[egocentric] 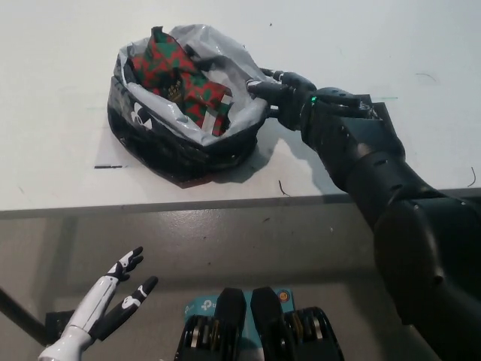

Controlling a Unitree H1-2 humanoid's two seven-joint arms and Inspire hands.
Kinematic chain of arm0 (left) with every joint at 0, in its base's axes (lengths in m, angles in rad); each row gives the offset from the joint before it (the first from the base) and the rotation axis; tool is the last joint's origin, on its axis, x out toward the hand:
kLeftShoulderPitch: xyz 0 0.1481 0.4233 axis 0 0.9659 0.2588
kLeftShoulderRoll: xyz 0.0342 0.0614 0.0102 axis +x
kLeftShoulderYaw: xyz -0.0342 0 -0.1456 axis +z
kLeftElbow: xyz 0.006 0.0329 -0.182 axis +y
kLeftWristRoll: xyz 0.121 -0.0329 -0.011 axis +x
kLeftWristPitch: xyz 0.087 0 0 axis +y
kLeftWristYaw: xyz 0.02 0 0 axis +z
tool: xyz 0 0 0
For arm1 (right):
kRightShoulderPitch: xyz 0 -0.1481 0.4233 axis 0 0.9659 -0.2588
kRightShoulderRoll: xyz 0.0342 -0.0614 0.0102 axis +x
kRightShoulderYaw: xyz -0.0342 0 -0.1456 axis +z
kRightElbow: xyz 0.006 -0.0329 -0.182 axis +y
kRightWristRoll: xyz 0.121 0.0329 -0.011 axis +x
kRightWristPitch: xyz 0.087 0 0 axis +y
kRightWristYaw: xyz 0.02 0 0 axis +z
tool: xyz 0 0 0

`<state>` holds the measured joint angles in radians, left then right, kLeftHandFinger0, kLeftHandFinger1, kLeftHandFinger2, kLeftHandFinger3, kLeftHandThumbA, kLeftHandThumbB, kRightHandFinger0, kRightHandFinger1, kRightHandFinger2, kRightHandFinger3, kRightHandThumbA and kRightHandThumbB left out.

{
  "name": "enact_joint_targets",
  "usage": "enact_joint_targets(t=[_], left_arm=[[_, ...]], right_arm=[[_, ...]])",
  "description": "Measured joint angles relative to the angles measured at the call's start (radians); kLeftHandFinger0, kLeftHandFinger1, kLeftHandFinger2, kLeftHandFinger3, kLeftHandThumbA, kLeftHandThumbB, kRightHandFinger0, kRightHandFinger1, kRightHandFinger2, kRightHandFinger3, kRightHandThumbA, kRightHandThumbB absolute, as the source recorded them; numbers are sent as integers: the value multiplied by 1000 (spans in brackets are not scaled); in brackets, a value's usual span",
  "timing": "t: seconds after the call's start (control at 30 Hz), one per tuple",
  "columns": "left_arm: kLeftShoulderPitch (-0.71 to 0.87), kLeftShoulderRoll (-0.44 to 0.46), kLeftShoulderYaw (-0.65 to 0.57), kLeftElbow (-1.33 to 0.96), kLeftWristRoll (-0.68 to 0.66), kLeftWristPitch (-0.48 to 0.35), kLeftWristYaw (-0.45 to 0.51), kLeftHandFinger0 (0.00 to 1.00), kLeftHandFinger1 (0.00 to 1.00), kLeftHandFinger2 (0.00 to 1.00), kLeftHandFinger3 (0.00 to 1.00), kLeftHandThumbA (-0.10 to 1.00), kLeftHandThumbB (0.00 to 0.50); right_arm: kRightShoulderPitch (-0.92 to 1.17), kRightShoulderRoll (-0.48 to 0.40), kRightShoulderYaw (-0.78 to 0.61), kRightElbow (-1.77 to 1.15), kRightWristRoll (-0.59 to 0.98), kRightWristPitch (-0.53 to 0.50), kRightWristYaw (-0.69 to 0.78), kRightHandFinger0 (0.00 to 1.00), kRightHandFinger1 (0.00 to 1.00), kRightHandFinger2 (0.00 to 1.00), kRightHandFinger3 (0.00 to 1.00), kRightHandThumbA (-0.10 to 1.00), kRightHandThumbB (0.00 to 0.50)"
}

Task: The robot uses its right hand to pick up a bag of coffee beans and puts it in the black plastic bag, then the robot grabs the top of the bag and lifts it.

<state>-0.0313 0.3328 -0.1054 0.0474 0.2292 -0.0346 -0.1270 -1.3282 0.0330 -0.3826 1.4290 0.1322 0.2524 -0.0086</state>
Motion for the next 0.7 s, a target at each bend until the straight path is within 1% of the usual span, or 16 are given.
enact_joint_targets(t=[0.07,0.1,0.13,0.2,0.27,0.3,0.33,0.37,0.4,0.43,0.47,0.5,0.53,0.57,0.6,0.7], left_arm=[[-3,0,0,0,0,0,0,1000,1000,1000,1000,890,191],[-7,0,0,0,-2,0,-2,1000,1000,1000,1000,905,198],[-8,0,0,0,-3,0,-3,1000,1000,1000,1000,907,198],[-13,0,0,0,-3,0,-7,1000,1000,1000,1000,903,192],[-16,0,0,1,-3,0,-10,1000,1000,1000,1000,905,190],[-19,0,0,2,-4,0,-12,1000,1000,1000,1000,906,176],[-22,0,0,3,-3,0,-14,1000,1000,1000,1000,906,175],[-24,0,0,4,-3,0,-15,1000,1000,1000,1000,904,176],[-25,0,0,4,-3,0,-15,1000,1000,1000,1000,919,170],[-26,0,0,6,-3,0,-16,1000,1000,1000,1000,919,170],[-26,0,0,6,-4,0,-16,1000,1000,1000,1000,931,182],[-27,0,0,8,-3,0,-17,1000,1000,1000,1000,931,182],[-27,0,0,8,0,0,-17,1000,1000,1000,1000,934,185],[-27,0,-1,8,0,0,-18,1000,1000,1000,1000,936,183],[-27,0,-1,8,1,0,-18,1000,1000,1000,1000,936,182],[-29,0,-1,13,1,0,-18,1000,1000,1000,1000,913,183]], right_arm=[[0,0,-8,0,12,5,1,0,247,621,858,199,144],[0,0,-16,0,23,10,2,0,249,628,846,187,149],[0,0,-19,0,26,11,2,0,250,630,827,177,140],[-3,0,-28,0,41,12,2,0,238,618,827,188,127],[-9,0,-37,0,51,13,2,0,206,591,793,221,118],[-14,0,-40,0,59,14,2,0,197,596,830,226,120],[-25,0,-47,0,66,16,2,0,188,596,837,223,115],[-34,0,-52,0,73,18,2,0,169,585,827,244,81],[-41,0,-56,0,78,19,2,0,151,593,839,185,108],[-57,1,-63,0,87,21,2,0,151,593,839,185,108],[-58,1,-64,0,89,21,2,0,127,581,774,168,113],[-74,2,-71,0,98,22,2,0,127,581,774,168,113],[-101,4,-93,-1,115,27,0,0,95,560,657,163,105],[-113,5,-102,-1,124,30,-1,0,84,542,582,180,96],[-121,6,-109,-1,130,31,-2,0,76,531,538,198,93],[-168,13,-132,-1,154,38,-7,0,63,549,597,152,97]])
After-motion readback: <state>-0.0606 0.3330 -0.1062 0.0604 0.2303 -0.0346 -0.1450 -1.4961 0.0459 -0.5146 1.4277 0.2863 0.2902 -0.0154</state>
